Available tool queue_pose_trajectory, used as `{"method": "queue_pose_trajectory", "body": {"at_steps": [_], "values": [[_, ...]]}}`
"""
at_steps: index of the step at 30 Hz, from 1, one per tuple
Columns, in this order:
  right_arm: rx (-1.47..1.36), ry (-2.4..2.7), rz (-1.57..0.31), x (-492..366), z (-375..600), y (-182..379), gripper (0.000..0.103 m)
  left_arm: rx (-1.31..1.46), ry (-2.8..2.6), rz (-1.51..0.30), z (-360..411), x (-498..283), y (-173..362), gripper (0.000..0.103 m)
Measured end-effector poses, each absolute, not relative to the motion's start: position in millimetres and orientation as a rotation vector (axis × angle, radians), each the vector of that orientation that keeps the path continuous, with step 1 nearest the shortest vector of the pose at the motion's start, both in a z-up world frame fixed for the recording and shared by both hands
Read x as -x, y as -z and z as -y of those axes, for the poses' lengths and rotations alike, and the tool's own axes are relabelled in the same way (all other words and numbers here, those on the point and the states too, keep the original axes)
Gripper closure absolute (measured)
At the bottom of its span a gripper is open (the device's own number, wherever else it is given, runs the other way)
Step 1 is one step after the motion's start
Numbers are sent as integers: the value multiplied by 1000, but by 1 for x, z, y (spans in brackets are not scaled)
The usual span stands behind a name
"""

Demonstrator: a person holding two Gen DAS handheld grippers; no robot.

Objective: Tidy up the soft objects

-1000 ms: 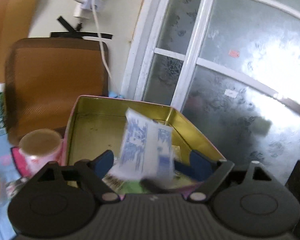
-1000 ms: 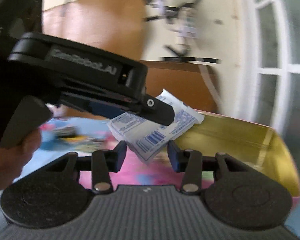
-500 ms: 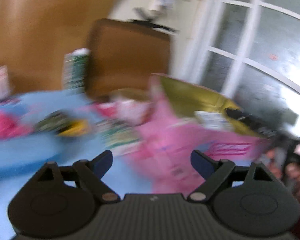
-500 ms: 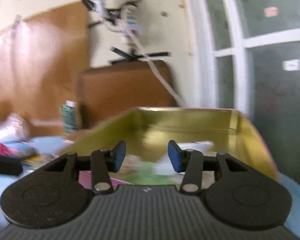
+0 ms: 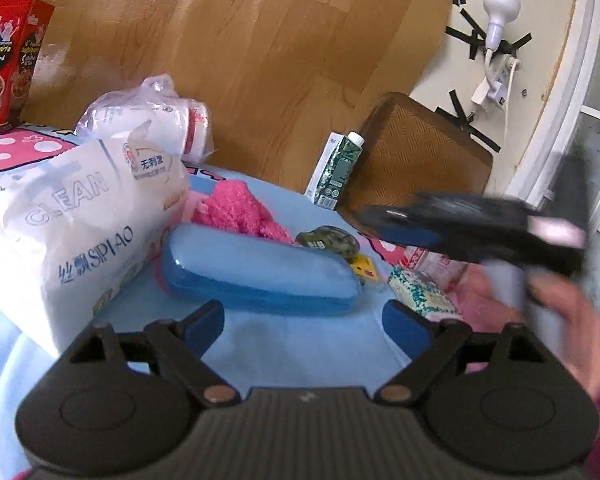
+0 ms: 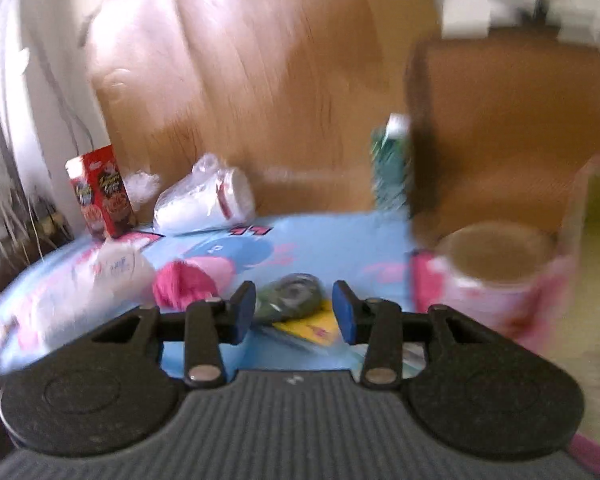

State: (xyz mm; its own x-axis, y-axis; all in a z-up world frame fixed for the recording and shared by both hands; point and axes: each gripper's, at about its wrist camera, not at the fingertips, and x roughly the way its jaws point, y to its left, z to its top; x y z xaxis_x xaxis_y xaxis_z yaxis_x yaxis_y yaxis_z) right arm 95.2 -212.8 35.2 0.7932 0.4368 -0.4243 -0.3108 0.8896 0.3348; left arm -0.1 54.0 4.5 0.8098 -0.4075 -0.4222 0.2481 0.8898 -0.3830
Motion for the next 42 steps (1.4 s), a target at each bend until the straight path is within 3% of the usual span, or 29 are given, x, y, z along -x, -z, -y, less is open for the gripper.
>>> {"method": "queue_pose_trajectory", "body": {"at_steps": [5, 7, 12, 15, 20, 22, 24, 29, 31, 32, 33, 40, 42], "values": [[-308, -365, -690, -172, 185, -16, 58, 319, 372, -483, -54, 3, -4, 10], [-311, -357, -747, -180, 182, -11, 63, 331, 375, -480, -57, 3, -3, 9], [-244, -403, -790, -143, 195, -19, 85, 359, 381, -486, -61, 2, -2, 8], [-204, -451, -804, -104, 208, -19, 85, 369, 377, -482, -62, 3, -2, 8], [-212, -495, -761, -27, 233, -9, 82, 389, 379, -490, -66, 2, -1, 7], [-237, -479, -713, -8, 239, -9, 76, 397, 372, -499, -66, 1, 0, 7], [-206, -464, -664, 3, 233, -11, 57, 402, 362, -505, -67, 0, 0, 7], [-94, -521, -632, -5, 194, -9, 39, 386, 336, -502, -65, 6, -1, 7], [-36, -502, -638, -16, 178, -2, 40, 360, 337, -509, -60, 6, -2, 7], [-9, -478, -640, -20, 173, 2, 50, 346, 341, -514, -58, 6, -2, 7], [11, -460, -620, -18, 171, 3, 51, 332, 350, -519, -56, 6, -2, 7], [-83, -442, -592, 24, 204, 9, 51, 345, 575, -644, -18, 13, -2, 7], [-132, -446, -579, 40, 215, 13, 51, 344, 632, -723, 4, 8, -1, 13]]}}
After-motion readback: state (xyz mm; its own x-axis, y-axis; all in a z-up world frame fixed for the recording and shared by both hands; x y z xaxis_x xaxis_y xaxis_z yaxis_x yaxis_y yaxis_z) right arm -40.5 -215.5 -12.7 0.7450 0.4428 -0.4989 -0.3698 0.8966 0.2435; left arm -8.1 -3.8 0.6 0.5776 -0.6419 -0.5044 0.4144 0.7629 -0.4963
